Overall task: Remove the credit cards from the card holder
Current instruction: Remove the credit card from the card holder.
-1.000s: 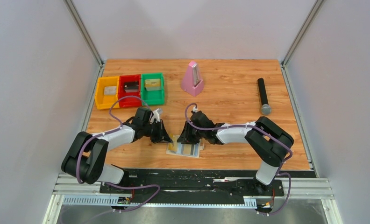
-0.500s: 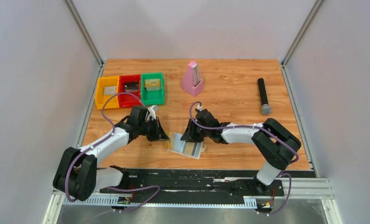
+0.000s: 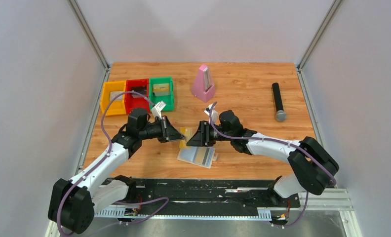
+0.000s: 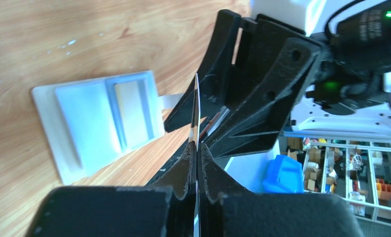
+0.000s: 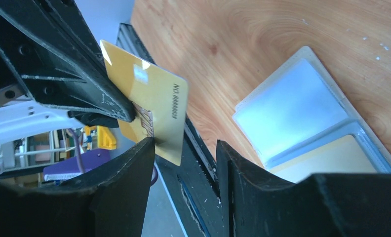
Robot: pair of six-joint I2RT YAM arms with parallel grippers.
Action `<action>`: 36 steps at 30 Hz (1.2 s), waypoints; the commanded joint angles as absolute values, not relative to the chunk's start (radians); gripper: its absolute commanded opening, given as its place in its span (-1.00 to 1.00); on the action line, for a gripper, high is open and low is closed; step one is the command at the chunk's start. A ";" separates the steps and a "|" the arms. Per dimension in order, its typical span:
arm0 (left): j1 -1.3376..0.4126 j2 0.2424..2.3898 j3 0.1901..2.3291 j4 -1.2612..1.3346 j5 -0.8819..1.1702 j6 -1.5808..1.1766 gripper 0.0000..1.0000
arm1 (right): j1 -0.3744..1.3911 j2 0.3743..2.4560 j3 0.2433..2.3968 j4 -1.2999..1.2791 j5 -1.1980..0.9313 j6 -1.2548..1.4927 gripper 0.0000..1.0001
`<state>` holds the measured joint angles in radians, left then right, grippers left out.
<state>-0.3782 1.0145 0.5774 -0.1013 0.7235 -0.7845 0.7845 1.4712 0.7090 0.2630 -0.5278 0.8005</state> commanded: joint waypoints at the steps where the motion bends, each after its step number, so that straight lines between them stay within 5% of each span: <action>1: -0.374 0.981 0.572 0.087 0.828 -0.874 -1.00 | 0.760 1.435 0.668 0.408 -0.638 0.780 -0.09; 7: -0.374 0.990 0.542 0.182 0.854 -0.906 -0.96 | 0.755 1.386 0.599 0.573 -0.736 0.774 -0.63; 11: -0.375 0.985 0.538 0.185 0.851 -0.901 -0.72 | 0.750 1.355 0.589 0.546 -0.739 0.747 -0.99; 15: -0.374 0.979 0.564 0.120 0.845 -0.865 -0.31 | 0.719 1.319 0.559 0.537 -0.814 0.704 -1.00; 19: -0.375 0.995 0.640 -0.023 0.886 -0.766 -0.18 | 0.698 1.288 0.592 0.356 -0.934 0.576 -1.00; 36: -0.389 1.099 0.795 -0.336 1.023 -0.483 -0.15 | 0.696 1.285 0.636 0.252 -1.090 0.512 -1.00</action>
<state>-0.3794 1.0855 0.7383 -0.2565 0.9878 -0.5751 0.6979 1.2991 0.5995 0.2218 -1.0378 0.5388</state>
